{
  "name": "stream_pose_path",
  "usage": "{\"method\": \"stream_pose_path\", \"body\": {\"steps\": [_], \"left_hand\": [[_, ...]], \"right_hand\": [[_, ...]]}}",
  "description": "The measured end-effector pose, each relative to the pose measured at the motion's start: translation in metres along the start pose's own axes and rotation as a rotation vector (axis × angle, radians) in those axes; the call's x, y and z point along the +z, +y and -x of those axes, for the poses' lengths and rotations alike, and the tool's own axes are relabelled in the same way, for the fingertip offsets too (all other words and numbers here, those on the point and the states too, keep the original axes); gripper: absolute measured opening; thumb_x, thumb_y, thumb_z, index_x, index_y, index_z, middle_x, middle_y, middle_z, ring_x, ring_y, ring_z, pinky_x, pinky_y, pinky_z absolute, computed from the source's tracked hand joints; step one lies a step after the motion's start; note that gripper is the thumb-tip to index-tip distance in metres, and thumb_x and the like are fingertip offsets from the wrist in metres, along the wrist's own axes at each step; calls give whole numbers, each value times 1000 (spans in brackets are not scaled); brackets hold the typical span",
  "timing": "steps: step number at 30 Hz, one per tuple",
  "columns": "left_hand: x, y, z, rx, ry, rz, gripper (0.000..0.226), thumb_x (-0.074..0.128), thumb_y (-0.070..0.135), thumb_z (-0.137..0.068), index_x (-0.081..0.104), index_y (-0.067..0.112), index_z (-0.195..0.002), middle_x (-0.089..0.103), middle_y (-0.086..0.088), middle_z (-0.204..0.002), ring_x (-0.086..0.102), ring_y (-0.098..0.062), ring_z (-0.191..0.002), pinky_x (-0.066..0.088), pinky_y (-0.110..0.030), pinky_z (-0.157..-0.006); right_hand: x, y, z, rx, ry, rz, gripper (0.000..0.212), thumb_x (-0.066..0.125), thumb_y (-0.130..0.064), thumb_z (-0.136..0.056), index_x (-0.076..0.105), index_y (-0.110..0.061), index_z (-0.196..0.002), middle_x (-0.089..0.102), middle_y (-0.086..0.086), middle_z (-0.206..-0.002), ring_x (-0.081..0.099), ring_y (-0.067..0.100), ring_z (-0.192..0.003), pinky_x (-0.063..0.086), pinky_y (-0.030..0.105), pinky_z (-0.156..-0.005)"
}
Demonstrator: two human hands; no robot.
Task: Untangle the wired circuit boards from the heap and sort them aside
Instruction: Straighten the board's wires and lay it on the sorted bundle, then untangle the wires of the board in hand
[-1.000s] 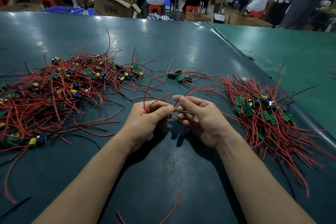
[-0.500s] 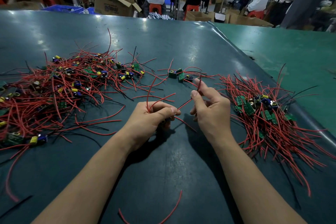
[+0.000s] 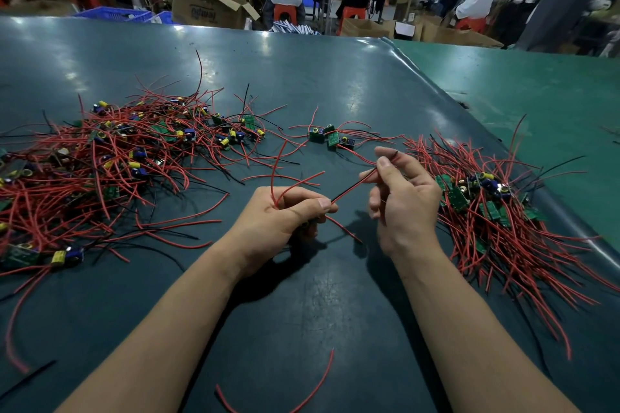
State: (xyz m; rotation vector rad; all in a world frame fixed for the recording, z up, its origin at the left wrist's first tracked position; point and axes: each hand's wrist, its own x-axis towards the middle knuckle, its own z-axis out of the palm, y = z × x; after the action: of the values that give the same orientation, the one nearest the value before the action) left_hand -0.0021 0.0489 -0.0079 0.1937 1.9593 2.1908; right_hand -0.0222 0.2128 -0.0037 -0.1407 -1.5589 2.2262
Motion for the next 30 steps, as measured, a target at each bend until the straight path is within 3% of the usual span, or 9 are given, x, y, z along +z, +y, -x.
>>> {"method": "stream_pose_path", "body": {"steps": [5, 7, 15, 17, 20, 21, 23, 26, 30], "left_hand": [[0, 1, 0, -1, -9, -33, 10, 67, 8, -87, 76, 6, -83, 65, 1, -61, 54, -10, -52, 44, -16, -52], [0, 1, 1, 1, -5, -28, 11, 68, 8, -86, 77, 7, -79, 64, -1, -60, 53, -11, -52, 44, -17, -51], [0, 3, 4, 21, -27, -66, 14, 68, 5, -86, 76, 9, -76, 63, -2, -61, 52, -12, -51, 44, -17, -51], [1, 2, 3, 29, 14, -39, 17, 67, 5, -86, 76, 10, -73, 64, -2, -62, 52, -12, -51, 44, -17, -51], [2, 1, 0, 35, 119, 35, 23, 67, 5, -87, 77, 14, -69, 65, -5, -67, 53, -13, -55, 44, -19, -55], [2, 0, 0, 33, 143, 55, 24, 67, 5, -87, 77, 14, -68, 65, -6, -69, 53, -13, -57, 45, -20, -56], [2, 0, -1, 36, 161, 71, 23, 66, 5, -87, 77, 14, -69, 64, -5, -67, 53, -13, -56, 47, -19, -55], [1, 0, 0, 57, 148, 45, 21, 66, 5, -88, 75, 13, -71, 63, -8, -69, 52, -16, -58, 46, -23, -55], [1, 0, 1, 73, 129, -24, 15, 65, 5, -89, 73, 9, -76, 61, -6, -62, 52, -15, -53, 45, -21, -47]], "right_hand": [[4, 2, 4, -139, 79, 150, 18, 54, -5, -97, 67, -17, -92, 69, 3, -66, 49, 11, -36, 35, 18, -35], [5, 1, 3, -82, 91, 90, 16, 53, -5, -98, 65, -15, -94, 71, 2, -71, 51, 10, -37, 35, 17, -33], [-4, -4, -8, 192, 138, -147, 21, 51, -12, -101, 65, -11, -86, 54, -3, -45, 36, 5, -29, 23, 11, -32], [-4, -6, -8, 260, 104, -224, 25, 47, -29, -103, 62, -10, -96, 64, 1, -55, 50, 8, -36, 33, 14, -34], [-5, -7, -7, 442, -50, -335, 70, 35, -67, -90, 50, -6, -119, 70, 14, -102, 73, 20, -71, 54, 23, -49], [-3, -7, -3, 478, -109, -276, 76, 39, -70, -84, 50, -5, -122, 69, 13, -104, 73, 20, -72, 54, 24, -50], [3, -3, 4, 493, -260, -79, 62, 56, -58, -79, 63, -6, -112, 68, 4, -83, 67, 13, -58, 50, 21, -46], [7, 3, 13, 460, -446, 73, 18, 66, -24, -86, 74, -9, -91, 62, -1, -64, 56, 8, -51, 43, 17, -42], [6, 2, 13, 444, -456, 70, 12, 73, -19, -73, 77, -10, -79, 62, -1, -60, 51, 7, -49, 39, 16, -40]]}}
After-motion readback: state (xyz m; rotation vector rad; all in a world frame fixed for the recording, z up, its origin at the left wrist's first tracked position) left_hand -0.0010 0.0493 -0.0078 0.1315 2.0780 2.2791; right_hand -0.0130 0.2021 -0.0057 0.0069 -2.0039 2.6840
